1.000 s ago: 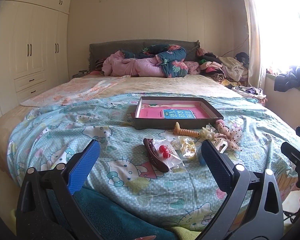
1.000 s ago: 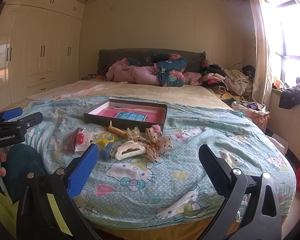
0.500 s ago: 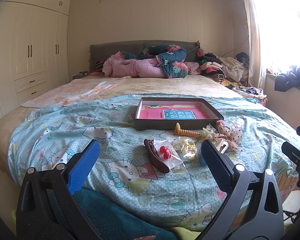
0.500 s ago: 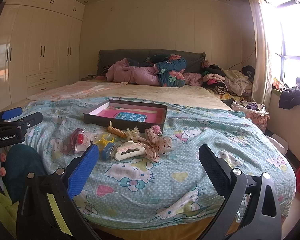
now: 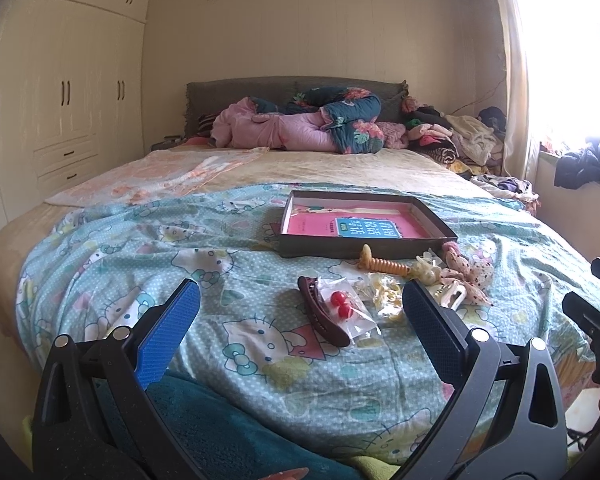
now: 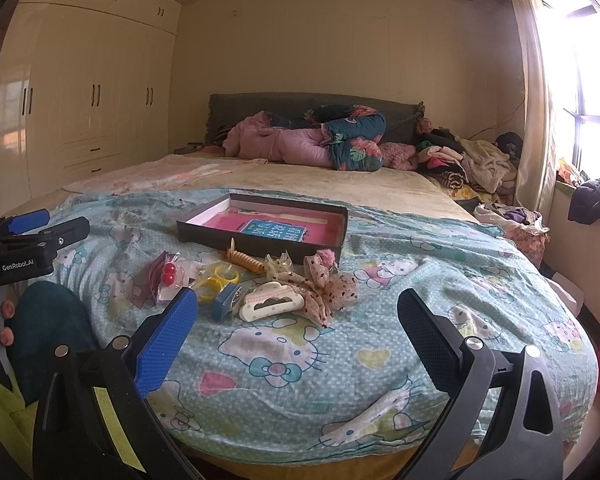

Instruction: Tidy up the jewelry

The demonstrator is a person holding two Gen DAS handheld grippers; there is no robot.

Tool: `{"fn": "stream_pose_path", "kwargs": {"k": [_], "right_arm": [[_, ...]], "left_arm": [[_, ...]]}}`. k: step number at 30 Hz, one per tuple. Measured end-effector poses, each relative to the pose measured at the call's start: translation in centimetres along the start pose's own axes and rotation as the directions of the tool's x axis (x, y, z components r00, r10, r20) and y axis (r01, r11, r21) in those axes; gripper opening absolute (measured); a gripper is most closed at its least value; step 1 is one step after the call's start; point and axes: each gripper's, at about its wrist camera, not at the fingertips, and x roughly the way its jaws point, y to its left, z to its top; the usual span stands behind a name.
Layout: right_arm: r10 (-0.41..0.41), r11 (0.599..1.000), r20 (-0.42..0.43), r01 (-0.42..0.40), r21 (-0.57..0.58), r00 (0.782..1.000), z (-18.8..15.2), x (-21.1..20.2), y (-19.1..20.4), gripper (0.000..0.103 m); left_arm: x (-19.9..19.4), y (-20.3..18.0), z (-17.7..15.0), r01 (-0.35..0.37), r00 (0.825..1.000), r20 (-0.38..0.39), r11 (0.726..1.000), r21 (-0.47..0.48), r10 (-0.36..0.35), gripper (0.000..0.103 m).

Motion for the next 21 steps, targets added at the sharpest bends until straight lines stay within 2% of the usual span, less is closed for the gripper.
{"fn": "stream_pose_path", "kwargs": {"k": [12, 17, 21], "right_arm": [[0.086, 0.996, -0.075, -0.088, -0.023, 0.994, 1.0, 4.9, 1.2, 0.097], [0.089, 0.995, -0.087, -0.092, -0.028, 0.992, 1.1, 6.5, 1.3, 0.097], [0.077, 0.996, -0.089, -0.080, -0.032, 0.993, 1.4, 7.7, 0.9, 0.097]], "left_arm": [[5.2, 1.8, -0.9, -0.035, 0.986, -0.162, 0.998, -0.045, 0.027, 0.093], [7.9, 2.1, -1.2, -0.019, 0.965, -0.262, 0.997, -0.073, -0.001, 0.093], [9.9, 1.5, -1.5, -0.011, 0.950, -0.311, 0.998, -0.068, -0.011, 0.093]]}}
